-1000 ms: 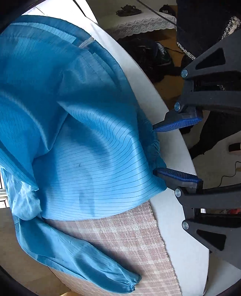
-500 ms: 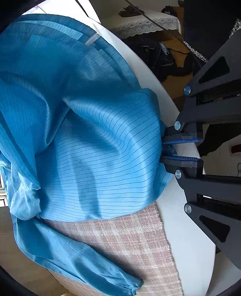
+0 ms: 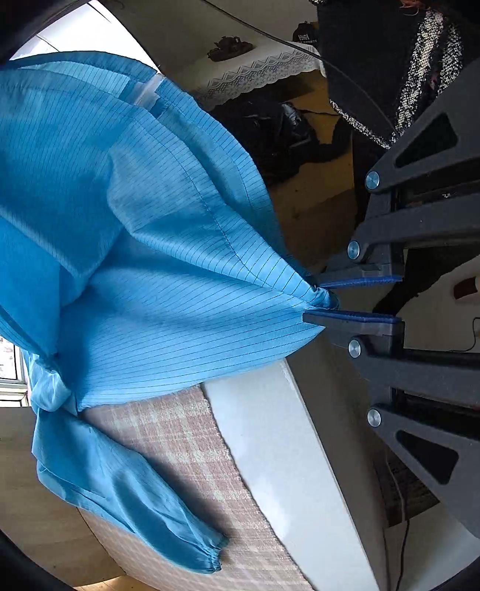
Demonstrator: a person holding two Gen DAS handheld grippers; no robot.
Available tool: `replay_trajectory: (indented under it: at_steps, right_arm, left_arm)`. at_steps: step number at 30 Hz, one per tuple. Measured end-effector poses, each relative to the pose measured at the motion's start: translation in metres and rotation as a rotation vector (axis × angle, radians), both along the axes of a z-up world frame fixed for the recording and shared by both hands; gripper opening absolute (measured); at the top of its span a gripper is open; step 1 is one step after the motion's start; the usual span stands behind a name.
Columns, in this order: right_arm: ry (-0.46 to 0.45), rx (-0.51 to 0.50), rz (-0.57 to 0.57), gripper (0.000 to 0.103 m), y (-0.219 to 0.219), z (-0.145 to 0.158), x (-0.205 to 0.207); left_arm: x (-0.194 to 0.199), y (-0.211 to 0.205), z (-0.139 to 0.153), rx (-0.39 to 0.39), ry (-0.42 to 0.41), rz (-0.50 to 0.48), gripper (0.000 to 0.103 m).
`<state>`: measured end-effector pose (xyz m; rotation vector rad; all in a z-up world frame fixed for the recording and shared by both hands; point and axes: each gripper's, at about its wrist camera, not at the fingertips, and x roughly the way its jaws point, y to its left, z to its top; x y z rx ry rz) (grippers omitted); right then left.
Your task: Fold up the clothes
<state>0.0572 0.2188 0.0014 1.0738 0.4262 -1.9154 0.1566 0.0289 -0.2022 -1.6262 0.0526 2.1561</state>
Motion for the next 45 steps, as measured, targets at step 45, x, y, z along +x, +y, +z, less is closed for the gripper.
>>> replay_trajectory:
  at_steps: [45]
  right_arm:
    - [-0.192, 0.073, 0.298, 0.041, -0.101, -0.123, 0.061]
  left_arm:
    - [-0.036, -0.048, 0.096, 0.180, 0.138, -0.174, 0.015]
